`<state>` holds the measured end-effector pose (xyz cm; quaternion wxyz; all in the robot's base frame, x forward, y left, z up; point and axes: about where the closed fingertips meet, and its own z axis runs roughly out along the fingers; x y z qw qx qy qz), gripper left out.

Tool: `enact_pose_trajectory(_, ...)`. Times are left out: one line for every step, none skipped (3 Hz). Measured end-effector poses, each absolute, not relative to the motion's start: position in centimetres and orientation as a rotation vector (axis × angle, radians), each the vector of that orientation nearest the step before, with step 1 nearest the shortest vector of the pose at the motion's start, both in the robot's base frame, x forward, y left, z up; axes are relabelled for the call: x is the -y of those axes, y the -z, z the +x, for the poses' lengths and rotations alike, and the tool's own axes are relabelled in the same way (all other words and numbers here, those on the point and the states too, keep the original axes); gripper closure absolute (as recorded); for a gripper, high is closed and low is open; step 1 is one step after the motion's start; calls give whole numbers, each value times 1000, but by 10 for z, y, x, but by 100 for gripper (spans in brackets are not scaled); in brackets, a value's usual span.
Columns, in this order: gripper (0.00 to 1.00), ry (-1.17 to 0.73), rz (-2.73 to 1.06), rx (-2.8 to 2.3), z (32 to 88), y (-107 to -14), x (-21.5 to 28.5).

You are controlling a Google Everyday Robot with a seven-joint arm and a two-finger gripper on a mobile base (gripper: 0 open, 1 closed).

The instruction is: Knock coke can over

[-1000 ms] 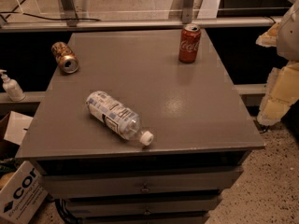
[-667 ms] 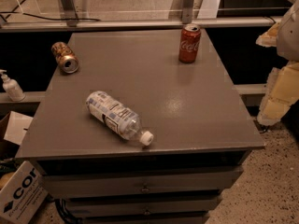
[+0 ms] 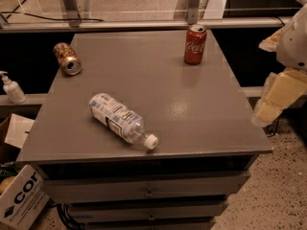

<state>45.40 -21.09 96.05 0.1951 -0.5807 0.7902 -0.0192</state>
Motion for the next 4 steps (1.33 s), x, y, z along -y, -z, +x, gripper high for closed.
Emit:
enact_pose_trajectory(0,15,-1501,-2212,502,-938,204)
enact_pose_trajectory(0,-49,-1364,-2219,556,-916,203)
enact_pose_trajectory(0,-173,-1211,-2198,606,-890,202)
enact_pose_trajectory(0,-173,-1211,-2199,606,-890,202)
